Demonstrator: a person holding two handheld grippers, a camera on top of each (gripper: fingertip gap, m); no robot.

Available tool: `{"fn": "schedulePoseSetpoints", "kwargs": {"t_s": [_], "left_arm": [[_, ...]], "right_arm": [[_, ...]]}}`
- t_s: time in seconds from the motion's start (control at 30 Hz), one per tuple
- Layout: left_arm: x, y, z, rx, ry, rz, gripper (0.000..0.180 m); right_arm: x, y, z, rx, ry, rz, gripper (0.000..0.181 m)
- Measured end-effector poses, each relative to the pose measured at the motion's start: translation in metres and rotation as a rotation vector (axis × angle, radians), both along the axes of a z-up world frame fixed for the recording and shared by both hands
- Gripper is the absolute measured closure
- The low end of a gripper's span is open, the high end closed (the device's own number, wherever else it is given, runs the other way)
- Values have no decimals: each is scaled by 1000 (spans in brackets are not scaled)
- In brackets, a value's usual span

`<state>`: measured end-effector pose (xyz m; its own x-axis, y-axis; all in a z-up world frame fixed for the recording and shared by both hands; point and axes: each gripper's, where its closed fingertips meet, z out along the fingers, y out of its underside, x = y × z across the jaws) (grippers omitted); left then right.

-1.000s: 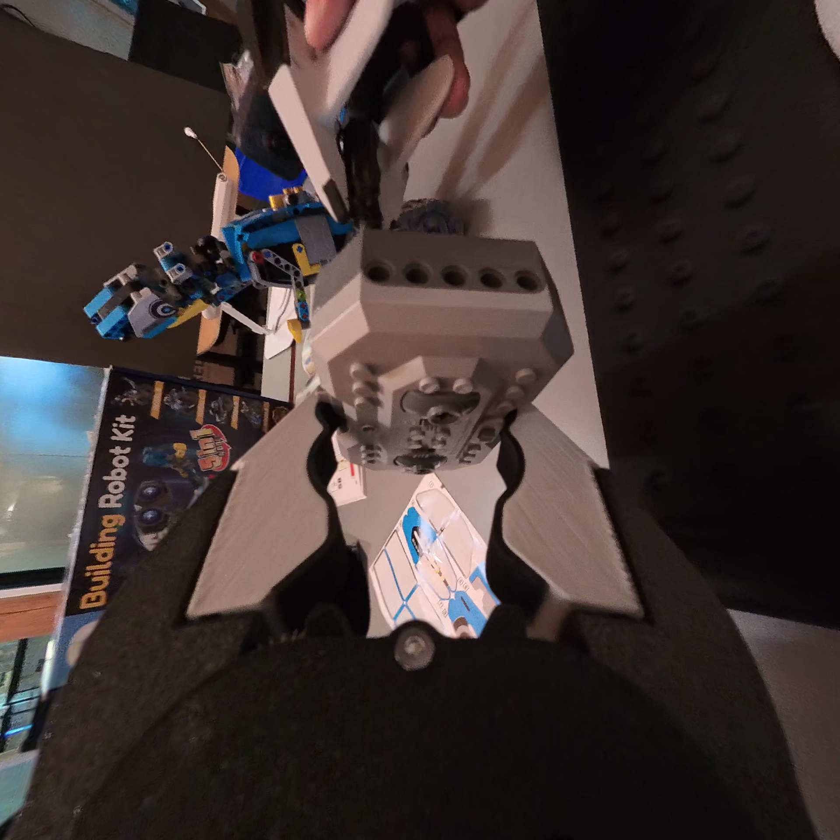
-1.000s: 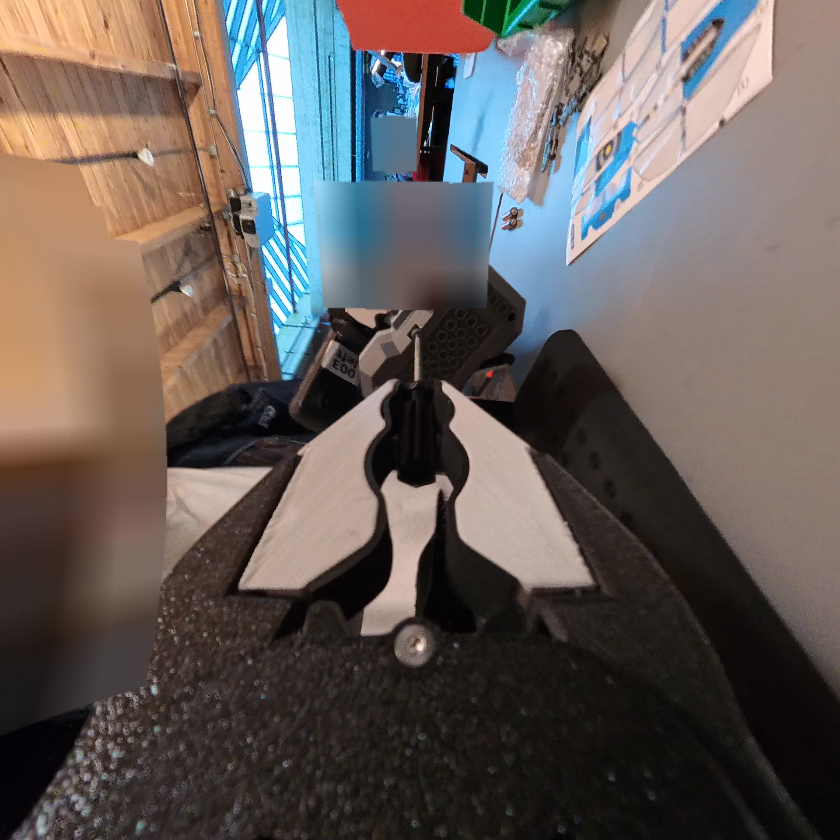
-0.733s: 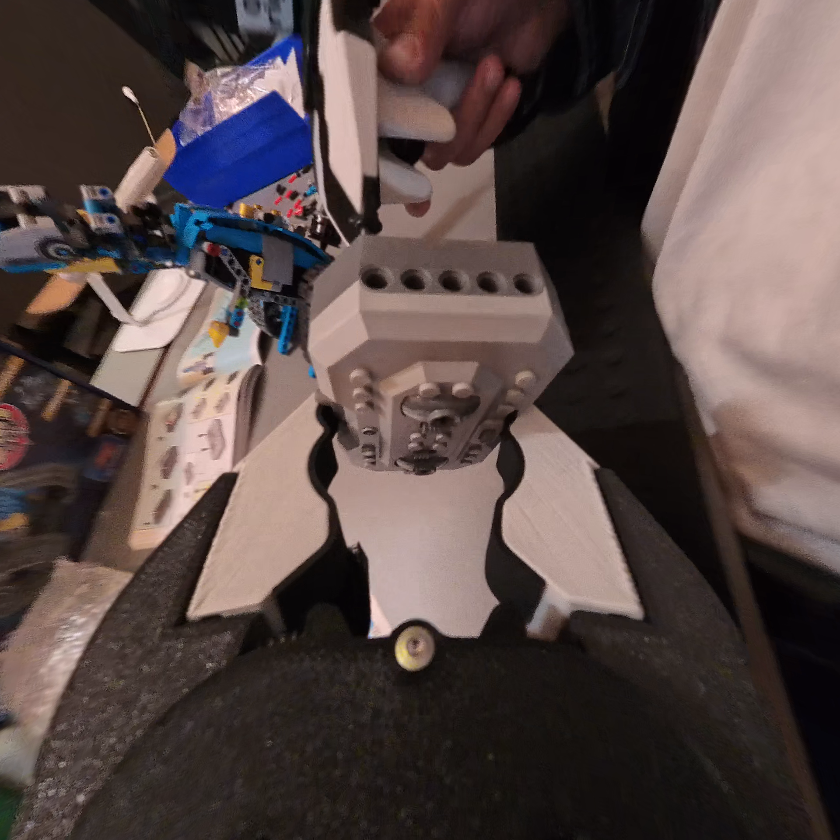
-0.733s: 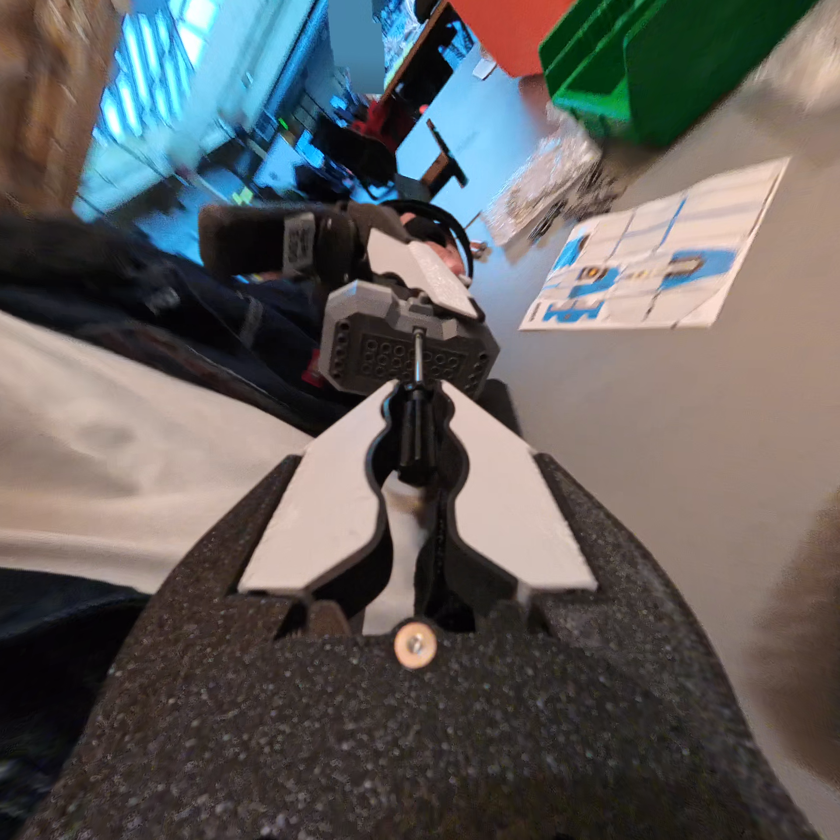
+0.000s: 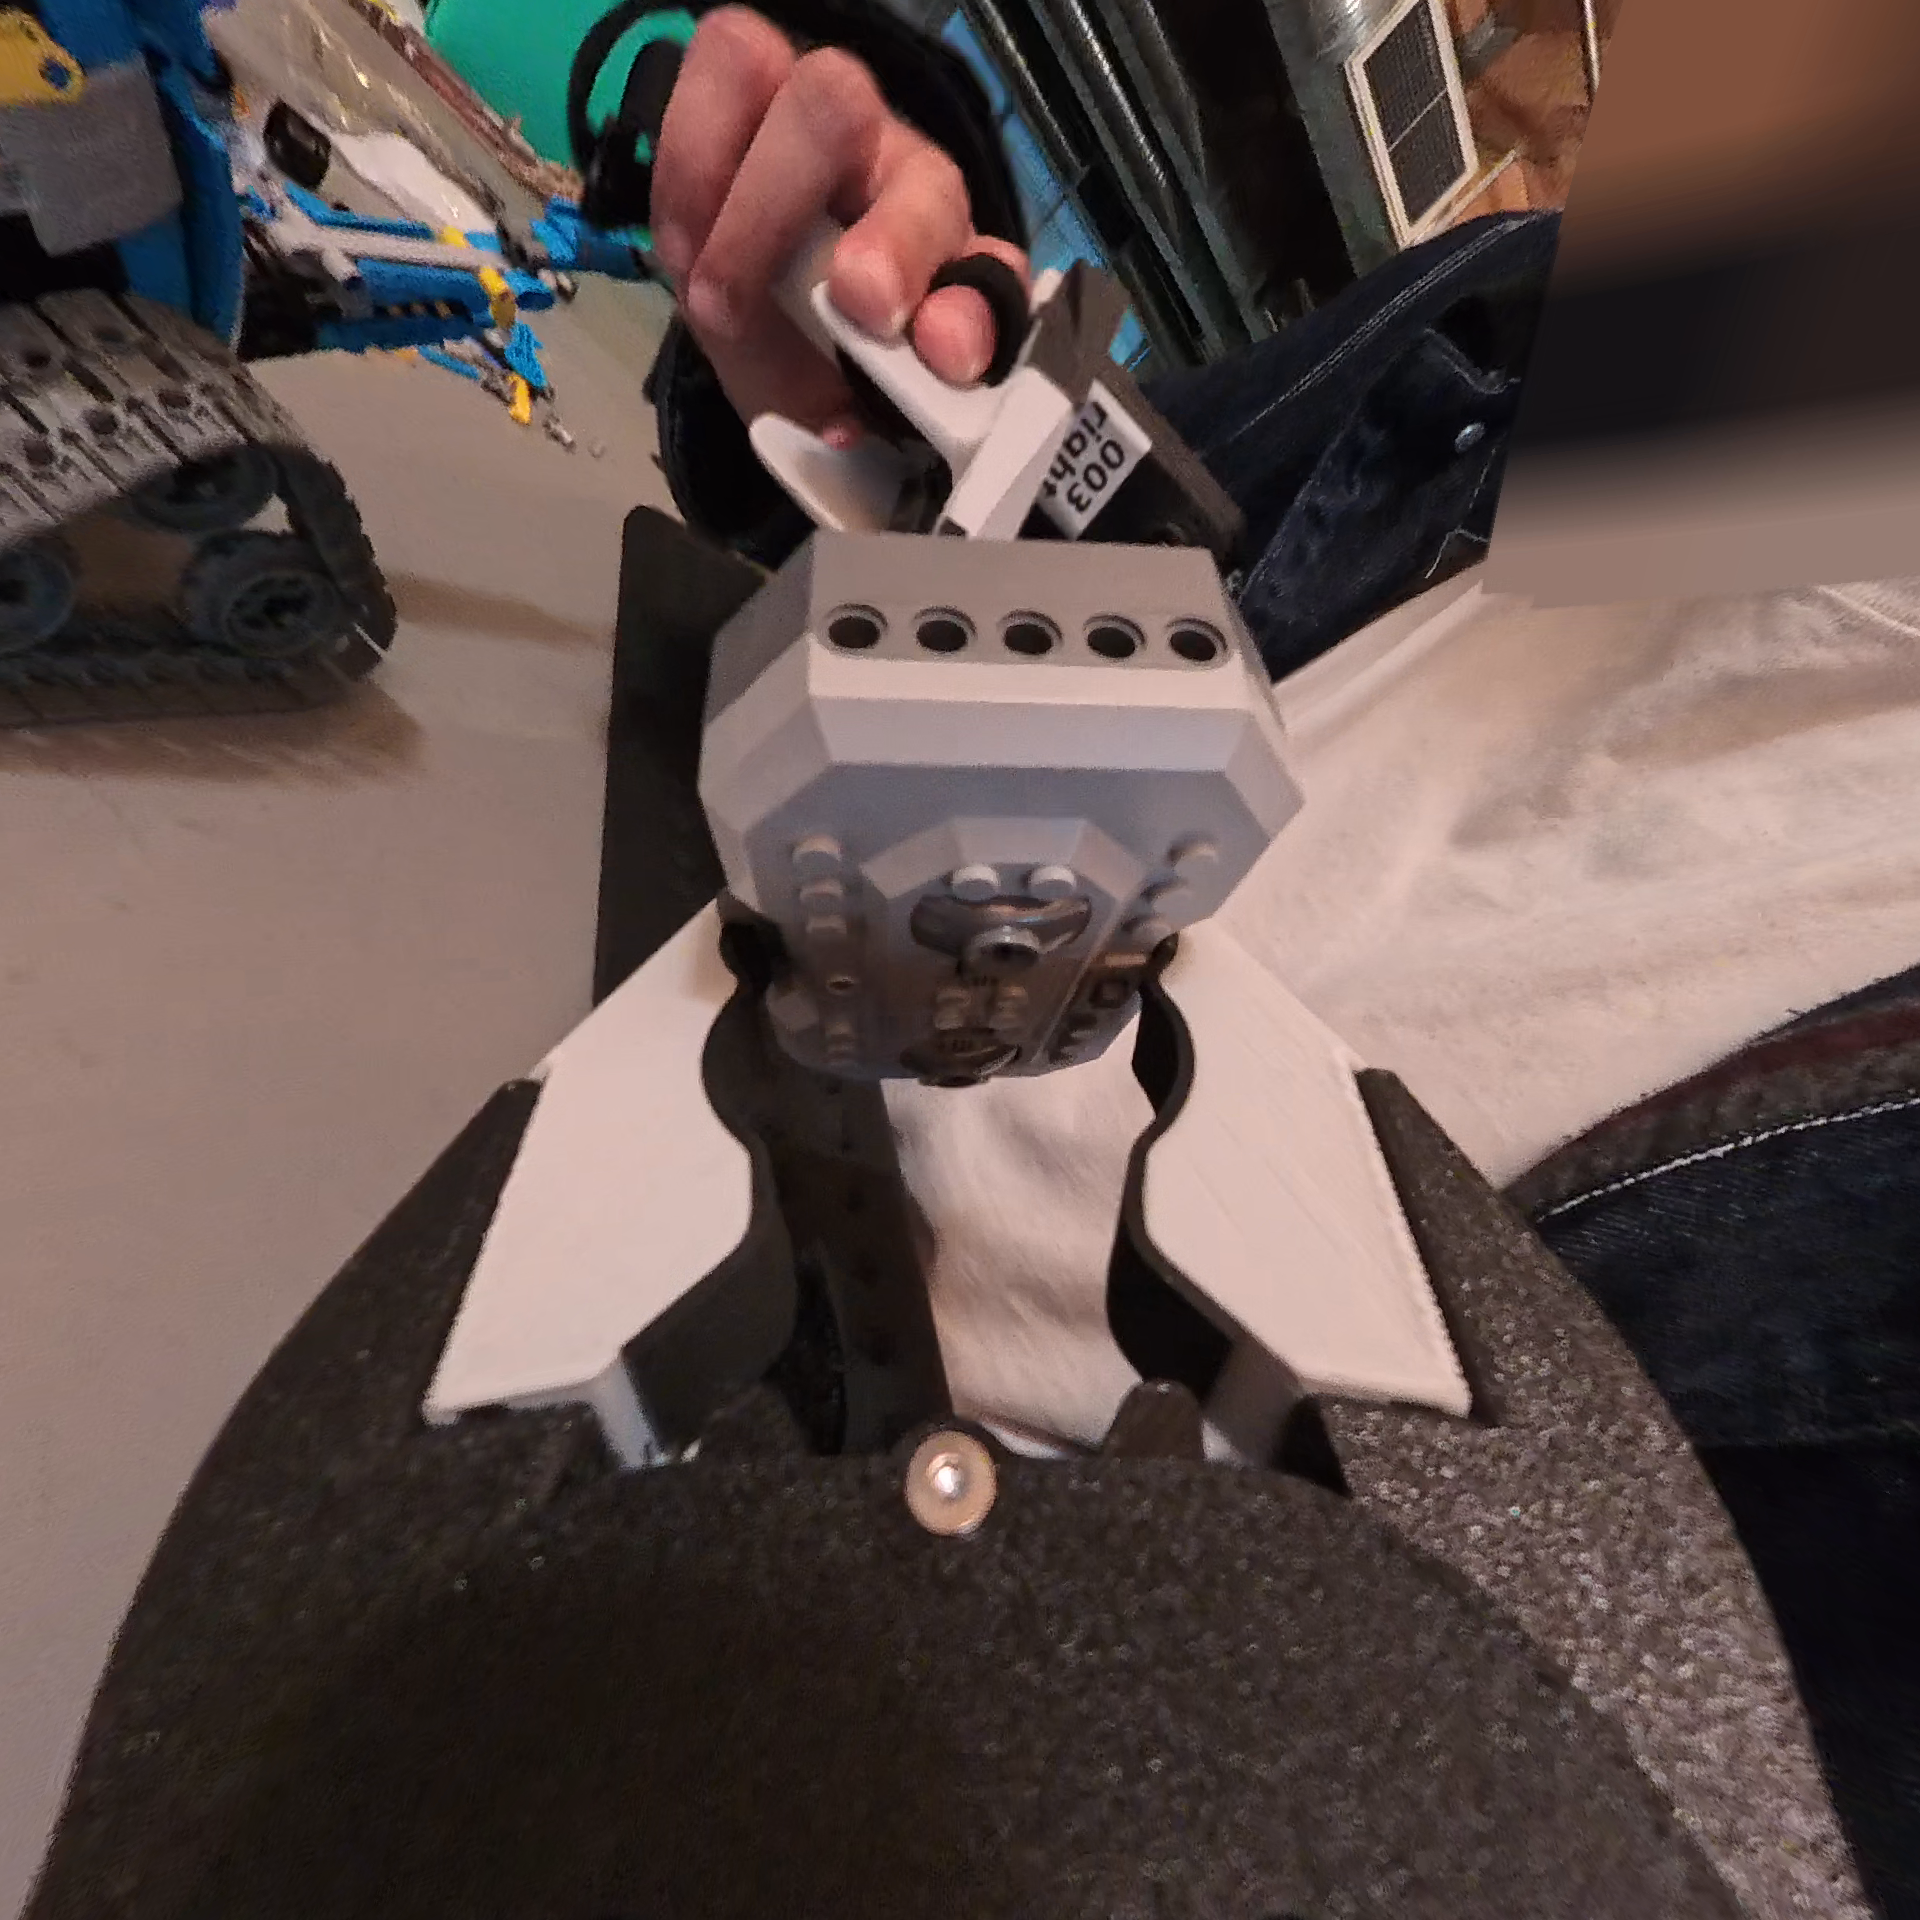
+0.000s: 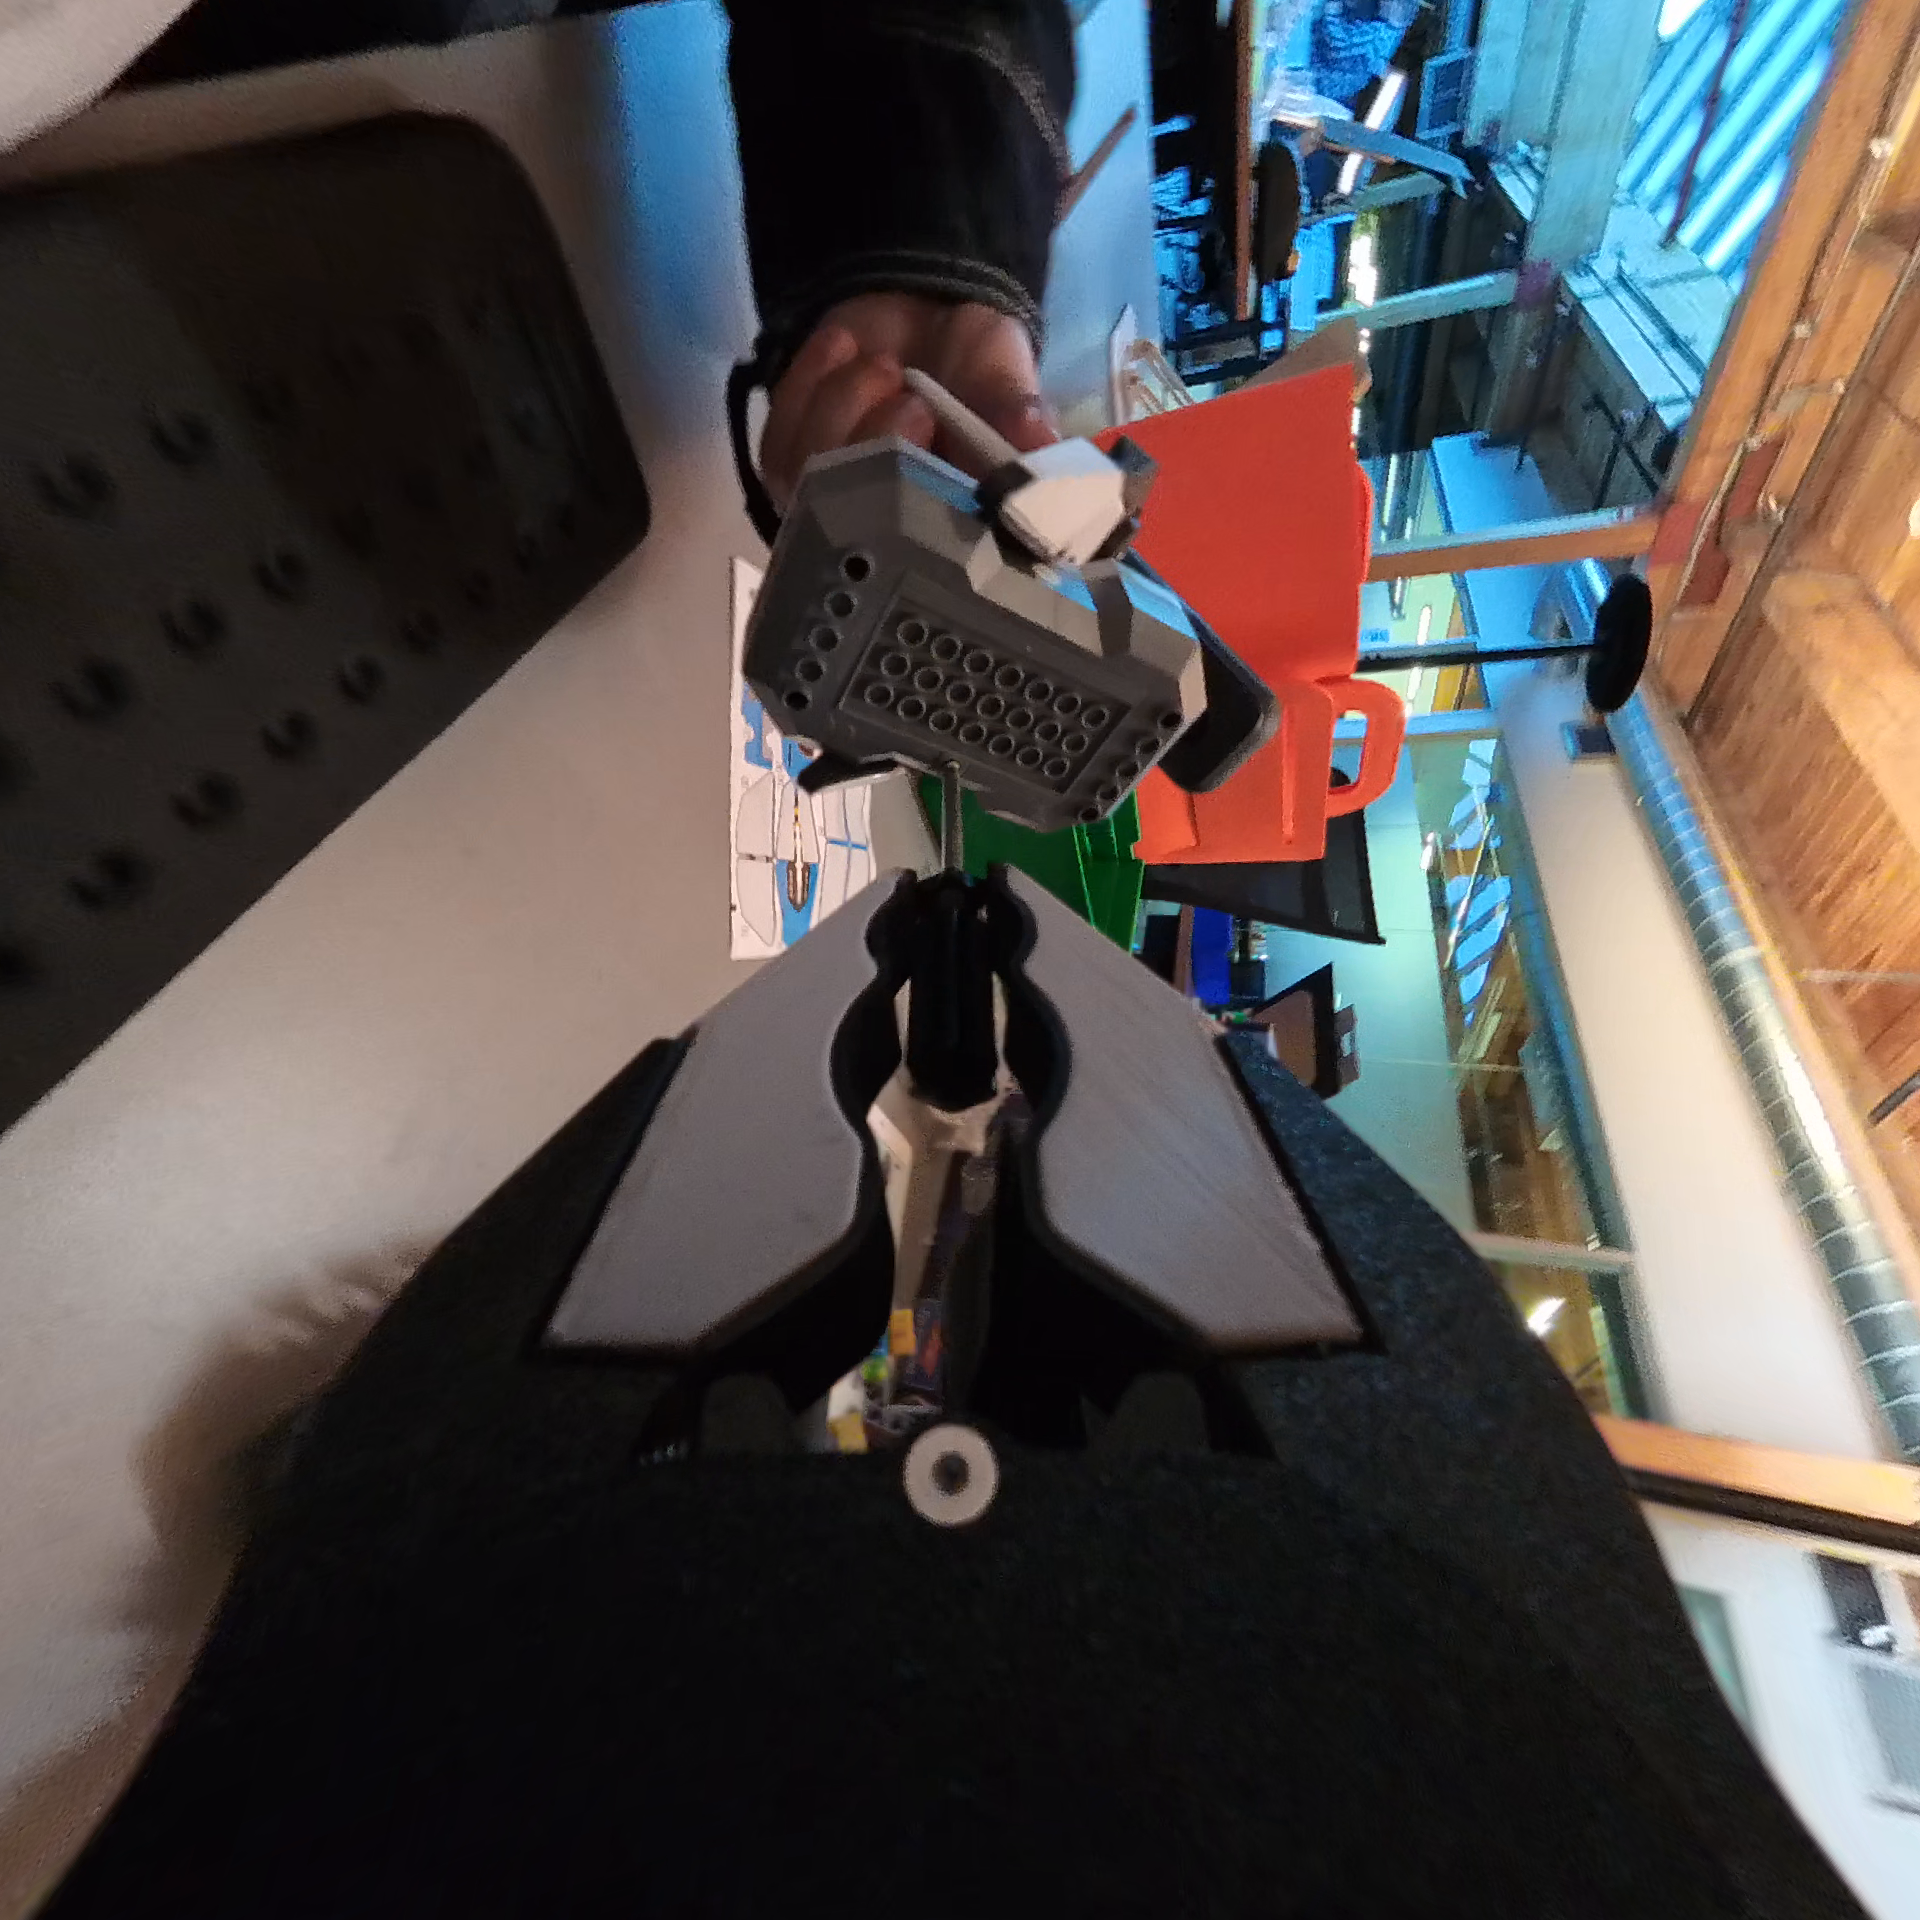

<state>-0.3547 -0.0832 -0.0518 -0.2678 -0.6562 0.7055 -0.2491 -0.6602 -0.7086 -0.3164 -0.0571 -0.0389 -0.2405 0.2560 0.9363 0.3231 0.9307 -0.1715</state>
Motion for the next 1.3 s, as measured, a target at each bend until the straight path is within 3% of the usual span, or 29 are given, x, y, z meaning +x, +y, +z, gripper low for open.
{"fn": "schedulePoseSetpoints", "kwargs": {"t_s": [0.17,0.33,0.43,0.5,0.57,0.73,1.3], "left_arm": [[-1,16,-9,221,53,149,111],[-7,39,-32,738,227,361,111],[-11,44,-39,1008,325,396,110],[-11,43,-39,1137,358,394,110],[-9,40,-39,1227,376,375,110],[-4,36,-36,1280,380,348,110],[-2,34,-33,1314,383,349,110]], "right_arm": [[5,8,17,-374,204,-108,169],[8,26,-5,-1316,323,-413,168],[6,22,-8,-1884,378,-411,169],[7,22,-5,-2173,435,-363,170],[10,24,-8,-2327,466,-365,170],[11,17,-15,-2418,408,-393,168],[8,13,-14,-2403,383,-392,170]]}}
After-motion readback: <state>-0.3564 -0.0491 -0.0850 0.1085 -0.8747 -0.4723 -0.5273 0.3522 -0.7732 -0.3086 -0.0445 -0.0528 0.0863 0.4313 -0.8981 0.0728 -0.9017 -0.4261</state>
